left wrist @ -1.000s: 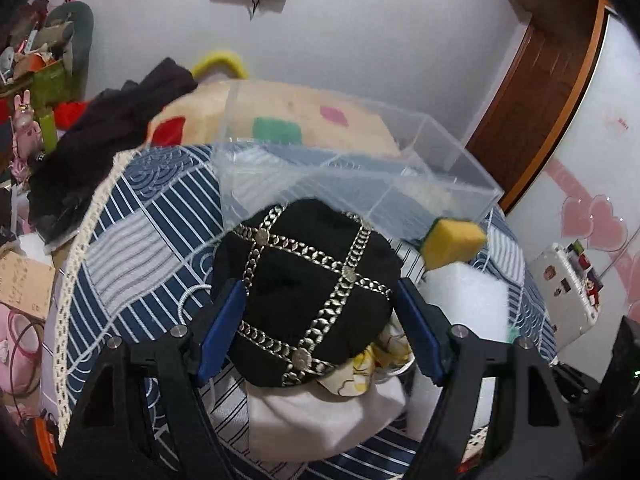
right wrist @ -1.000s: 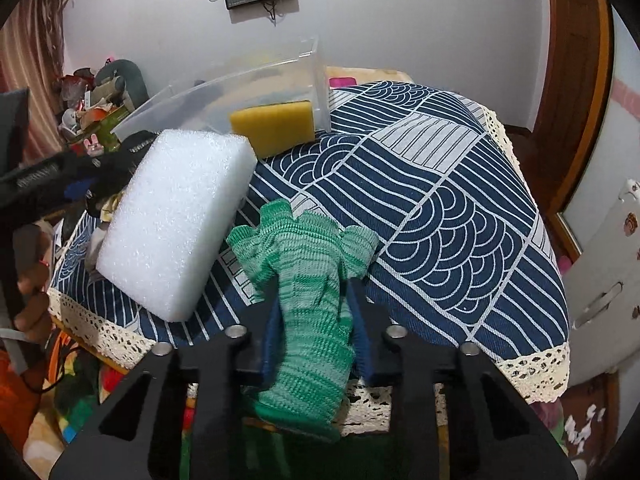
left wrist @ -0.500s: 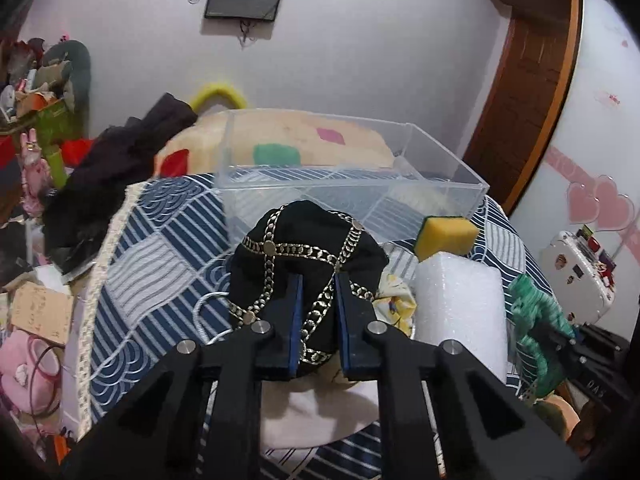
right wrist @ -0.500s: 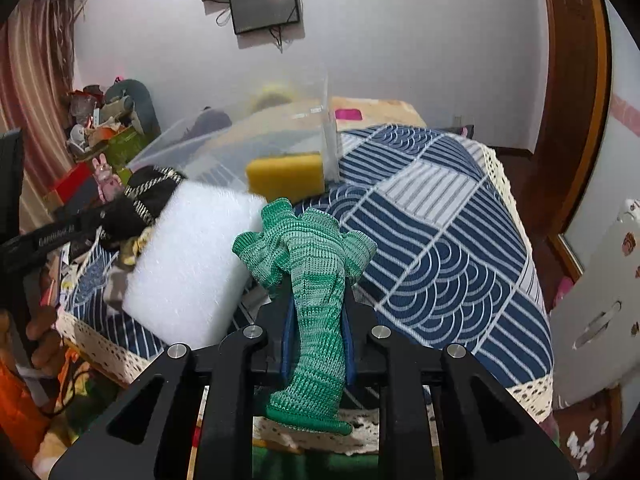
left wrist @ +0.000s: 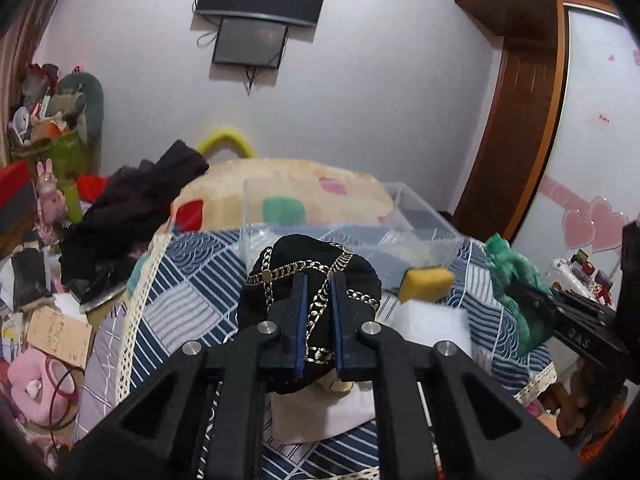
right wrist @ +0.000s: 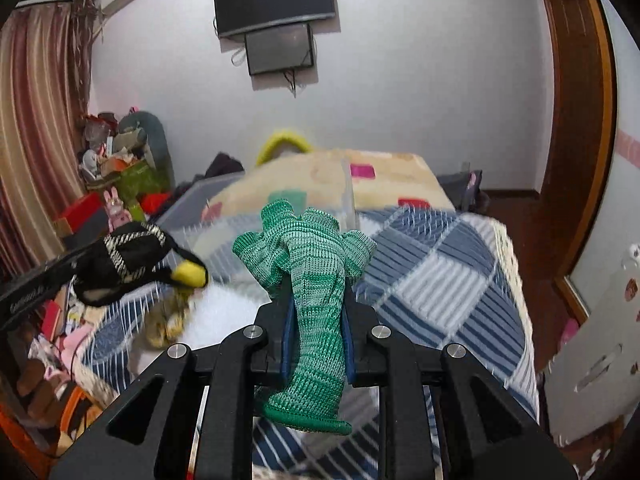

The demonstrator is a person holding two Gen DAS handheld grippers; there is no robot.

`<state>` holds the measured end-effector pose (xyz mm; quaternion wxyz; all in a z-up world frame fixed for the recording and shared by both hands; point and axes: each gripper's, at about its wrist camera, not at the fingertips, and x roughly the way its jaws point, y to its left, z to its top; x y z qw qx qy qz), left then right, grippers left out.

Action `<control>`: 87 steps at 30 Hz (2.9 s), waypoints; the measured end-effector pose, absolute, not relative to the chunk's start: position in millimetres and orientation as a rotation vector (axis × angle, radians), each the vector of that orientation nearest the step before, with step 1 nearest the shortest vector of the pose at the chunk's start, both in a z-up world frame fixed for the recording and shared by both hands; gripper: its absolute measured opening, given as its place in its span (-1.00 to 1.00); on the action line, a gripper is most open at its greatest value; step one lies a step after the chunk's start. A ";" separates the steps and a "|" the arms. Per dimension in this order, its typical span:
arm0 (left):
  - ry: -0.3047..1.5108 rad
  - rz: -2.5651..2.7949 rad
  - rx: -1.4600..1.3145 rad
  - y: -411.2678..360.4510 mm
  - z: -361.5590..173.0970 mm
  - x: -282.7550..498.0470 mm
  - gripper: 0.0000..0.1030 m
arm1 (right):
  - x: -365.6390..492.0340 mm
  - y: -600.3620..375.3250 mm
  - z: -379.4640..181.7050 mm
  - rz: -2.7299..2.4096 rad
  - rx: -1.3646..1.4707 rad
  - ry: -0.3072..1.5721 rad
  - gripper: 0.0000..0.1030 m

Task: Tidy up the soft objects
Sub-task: 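Lower the gloves and cap into the clear box and open both tools, then grasp the yellow sponge with the right tool while the left tool grasps the yellow ball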

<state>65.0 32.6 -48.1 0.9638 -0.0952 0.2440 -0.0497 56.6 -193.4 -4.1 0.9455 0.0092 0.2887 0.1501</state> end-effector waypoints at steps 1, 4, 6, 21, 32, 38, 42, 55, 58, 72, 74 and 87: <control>0.482 -0.108 -0.191 32.3 -43.3 64.4 -0.82 | 59.5 -191.9 -0.3 0.312 0.019 0.574 -0.67; 0.451 -0.114 -0.185 29.9 -31.7 65.6 -0.82 | 68.7 -186.1 6.5 0.322 0.017 0.551 -0.67; 0.422 -0.114 -0.178 29.3 -22.9 67.5 -0.82 | 74.2 -182.7 9.6 0.330 0.019 0.535 -0.67; 0.438 -0.099 -0.173 29.2 -20.1 140.2 -0.82 | 128.2 -145.5 14.3 0.357 -0.033 0.522 -0.66; 0.569 -0.110 -0.146 21.6 -52.0 194.1 -0.82 | 165.2 -123.5 -6.7 0.371 -0.115 0.627 -0.66; 0.659 -0.130 -0.147 16.0 -67.3 213.1 -0.82 | 178.4 -115.2 -19.2 0.352 -0.171 0.722 -0.66; 0.697 -0.130 -0.160 16.6 -73.6 217.1 -0.81 | 178.6 -116.4 -20.7 0.359 -0.176 0.741 -0.60; 0.654 -0.118 -0.113 14.6 -54.7 200.3 0.07 | 157.5 -128.1 7.7 0.345 -0.173 0.618 0.28; 0.622 -0.112 -0.079 12.7 -44.7 190.2 0.24 | 151.7 -131.7 15.2 0.345 -0.149 0.594 0.44; 0.526 -0.137 -0.073 23.3 -11.6 134.9 0.92 | 114.1 -143.0 35.8 0.359 -0.127 0.482 0.66; 0.531 -0.135 -0.062 23.5 -13.3 129.9 0.94 | 112.7 -146.9 30.9 0.347 -0.123 0.490 0.67; 0.667 -0.124 -0.107 20.6 -80.3 133.0 0.88 | 136.8 -173.4 -32.7 0.293 -0.004 0.709 0.67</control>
